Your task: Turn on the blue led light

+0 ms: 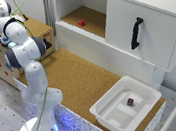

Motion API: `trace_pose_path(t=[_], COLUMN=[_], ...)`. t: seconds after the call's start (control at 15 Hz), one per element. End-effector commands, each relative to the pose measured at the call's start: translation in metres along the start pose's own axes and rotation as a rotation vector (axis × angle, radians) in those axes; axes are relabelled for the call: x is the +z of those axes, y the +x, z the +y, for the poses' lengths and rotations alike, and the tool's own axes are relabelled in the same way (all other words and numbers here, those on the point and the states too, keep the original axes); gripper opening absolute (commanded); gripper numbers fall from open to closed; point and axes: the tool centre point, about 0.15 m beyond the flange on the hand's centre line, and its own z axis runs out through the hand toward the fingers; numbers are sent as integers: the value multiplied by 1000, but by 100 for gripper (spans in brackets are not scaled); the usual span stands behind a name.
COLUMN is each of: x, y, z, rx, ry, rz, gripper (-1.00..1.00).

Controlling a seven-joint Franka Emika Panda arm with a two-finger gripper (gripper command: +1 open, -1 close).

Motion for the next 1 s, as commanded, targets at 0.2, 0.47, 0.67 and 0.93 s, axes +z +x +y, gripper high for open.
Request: trace_pose_path(t=[0.2, 0.47, 0.67, 0.93], x=[-88, -83, -69, -69], y=[-7, -36, -50, -73], z=[4, 27, 45, 62], rx=[26, 126, 263, 380], ry=[-143, -164, -168, -175], rz=[80, 58, 81, 111], gripper=[-100, 100, 100, 100])
